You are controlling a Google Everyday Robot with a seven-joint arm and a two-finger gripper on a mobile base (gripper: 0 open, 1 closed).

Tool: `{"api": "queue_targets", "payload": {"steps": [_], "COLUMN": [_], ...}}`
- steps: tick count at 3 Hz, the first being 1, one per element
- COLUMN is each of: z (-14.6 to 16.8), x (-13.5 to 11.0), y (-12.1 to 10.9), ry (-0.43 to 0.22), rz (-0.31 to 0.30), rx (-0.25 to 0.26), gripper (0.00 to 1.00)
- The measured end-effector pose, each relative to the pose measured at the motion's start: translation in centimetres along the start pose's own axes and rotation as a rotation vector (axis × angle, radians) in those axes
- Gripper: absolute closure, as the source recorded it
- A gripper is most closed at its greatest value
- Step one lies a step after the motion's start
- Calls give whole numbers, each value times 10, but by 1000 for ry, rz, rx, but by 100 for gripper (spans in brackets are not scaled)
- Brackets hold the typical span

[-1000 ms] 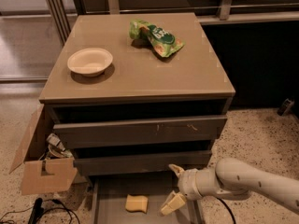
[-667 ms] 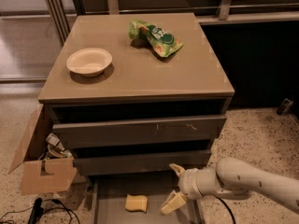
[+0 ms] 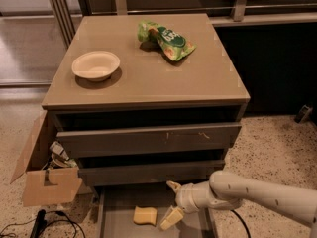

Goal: Pick sponge from bottom drawer and place on counter

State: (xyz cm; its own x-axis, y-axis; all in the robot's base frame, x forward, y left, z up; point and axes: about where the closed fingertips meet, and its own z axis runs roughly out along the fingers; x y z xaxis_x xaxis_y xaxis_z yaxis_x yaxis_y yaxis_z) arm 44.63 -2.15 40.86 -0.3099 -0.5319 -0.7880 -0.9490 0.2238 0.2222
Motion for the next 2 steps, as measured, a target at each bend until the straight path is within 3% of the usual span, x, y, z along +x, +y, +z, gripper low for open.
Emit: {"api": "queue_targets", "payload": {"steps": [2], "z": [79], "x": [62], "y": [-23], "ry": [-19], "rz": [-7], "rx": [-18], "gripper": [0]}}
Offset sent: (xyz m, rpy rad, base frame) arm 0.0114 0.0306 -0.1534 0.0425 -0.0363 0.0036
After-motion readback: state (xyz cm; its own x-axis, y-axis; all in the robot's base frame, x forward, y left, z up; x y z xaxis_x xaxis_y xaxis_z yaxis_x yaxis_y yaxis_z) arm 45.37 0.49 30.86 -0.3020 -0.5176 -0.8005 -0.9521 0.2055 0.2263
